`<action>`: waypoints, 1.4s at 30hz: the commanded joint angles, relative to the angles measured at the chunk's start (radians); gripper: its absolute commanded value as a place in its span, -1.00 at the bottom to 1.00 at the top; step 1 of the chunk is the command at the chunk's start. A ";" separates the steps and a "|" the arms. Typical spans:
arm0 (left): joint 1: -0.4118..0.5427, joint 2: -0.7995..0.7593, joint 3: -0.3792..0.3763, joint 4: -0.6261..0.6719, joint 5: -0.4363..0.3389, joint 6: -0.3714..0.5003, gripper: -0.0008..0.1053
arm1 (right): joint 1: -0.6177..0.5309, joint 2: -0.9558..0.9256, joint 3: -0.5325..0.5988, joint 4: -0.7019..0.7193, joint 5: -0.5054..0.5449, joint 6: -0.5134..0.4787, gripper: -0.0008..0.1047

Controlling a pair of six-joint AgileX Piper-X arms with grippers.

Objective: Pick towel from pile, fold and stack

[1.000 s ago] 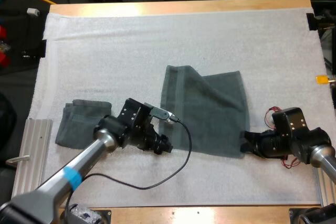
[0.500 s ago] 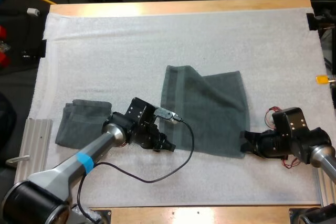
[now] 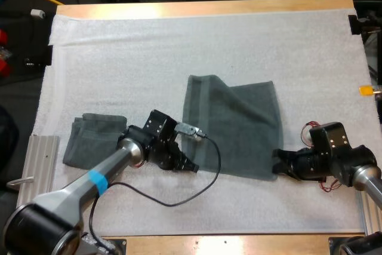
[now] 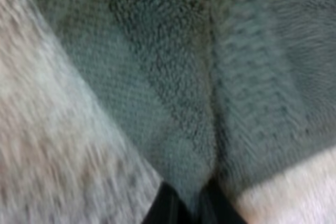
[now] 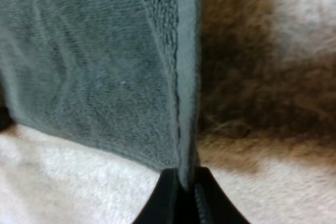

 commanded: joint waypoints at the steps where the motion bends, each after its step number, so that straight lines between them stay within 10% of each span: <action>1: -0.007 -0.044 0.004 0.046 0.011 0.012 -0.98 | 0.003 -0.026 -0.002 0.005 -0.023 -0.005 -0.99; 17: -0.007 -0.352 0.004 0.313 0.251 0.057 -0.98 | 0.134 -0.295 -0.002 0.277 -0.047 0.086 -0.99; 31: 0.168 -0.090 0.004 -0.185 0.446 -0.191 -0.98 | 0.115 -0.025 -0.001 -0.327 0.124 0.587 -0.99; 42: 0.218 0.016 0.004 -0.428 0.453 -0.283 -0.98 | 0.115 0.146 -0.001 -0.623 0.290 0.761 -0.99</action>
